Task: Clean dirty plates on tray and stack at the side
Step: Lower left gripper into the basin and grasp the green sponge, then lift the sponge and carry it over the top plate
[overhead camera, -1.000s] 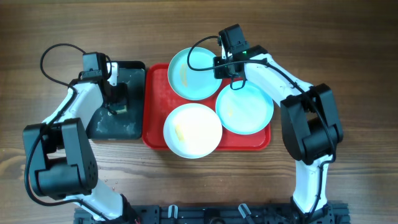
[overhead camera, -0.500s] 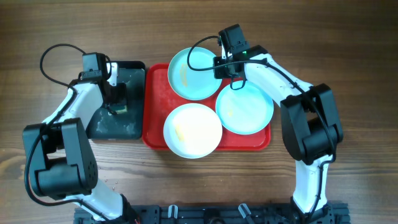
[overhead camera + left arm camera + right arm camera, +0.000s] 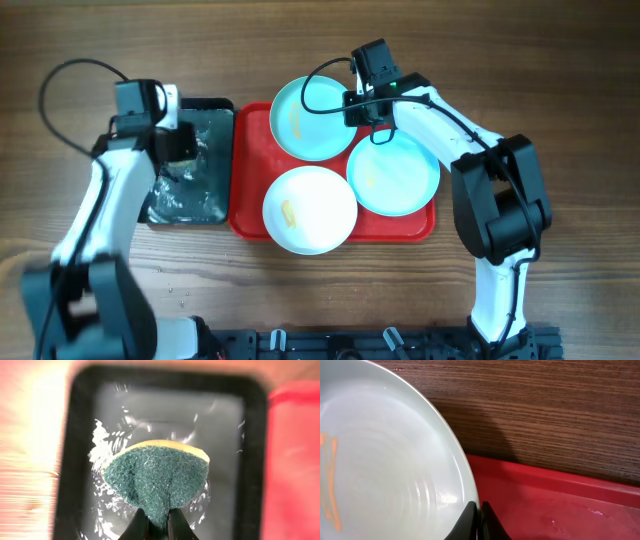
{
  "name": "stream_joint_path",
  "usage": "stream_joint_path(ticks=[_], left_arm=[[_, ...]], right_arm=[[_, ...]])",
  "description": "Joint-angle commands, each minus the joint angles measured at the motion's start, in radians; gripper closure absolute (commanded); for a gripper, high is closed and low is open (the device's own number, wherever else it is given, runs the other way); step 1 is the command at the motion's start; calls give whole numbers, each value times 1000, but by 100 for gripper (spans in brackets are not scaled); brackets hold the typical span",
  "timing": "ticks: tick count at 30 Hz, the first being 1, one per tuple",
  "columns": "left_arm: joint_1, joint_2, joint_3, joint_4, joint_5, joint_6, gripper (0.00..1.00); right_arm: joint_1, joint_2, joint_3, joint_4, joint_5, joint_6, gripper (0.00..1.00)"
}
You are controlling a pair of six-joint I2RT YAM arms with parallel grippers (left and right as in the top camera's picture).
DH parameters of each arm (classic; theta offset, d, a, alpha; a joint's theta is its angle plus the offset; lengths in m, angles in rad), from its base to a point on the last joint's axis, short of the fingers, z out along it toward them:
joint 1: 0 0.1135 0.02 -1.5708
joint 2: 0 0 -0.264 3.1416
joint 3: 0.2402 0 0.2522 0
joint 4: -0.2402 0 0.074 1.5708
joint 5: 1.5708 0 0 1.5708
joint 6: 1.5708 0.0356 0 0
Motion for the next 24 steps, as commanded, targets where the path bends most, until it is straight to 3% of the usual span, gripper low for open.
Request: stream_joint_path(ticks=[1, 7, 24], left_arm=[[0, -154, 6, 4, 11, 3, 96], [0, -263, 6, 27, 11, 34, 96], [0, -190, 5, 24, 12, 33, 96]], right_arm=[[1, 9, -10, 5, 14, -2, 95], [1, 9, -10, 6, 14, -2, 96], [1, 9, -10, 6, 14, -2, 96]])
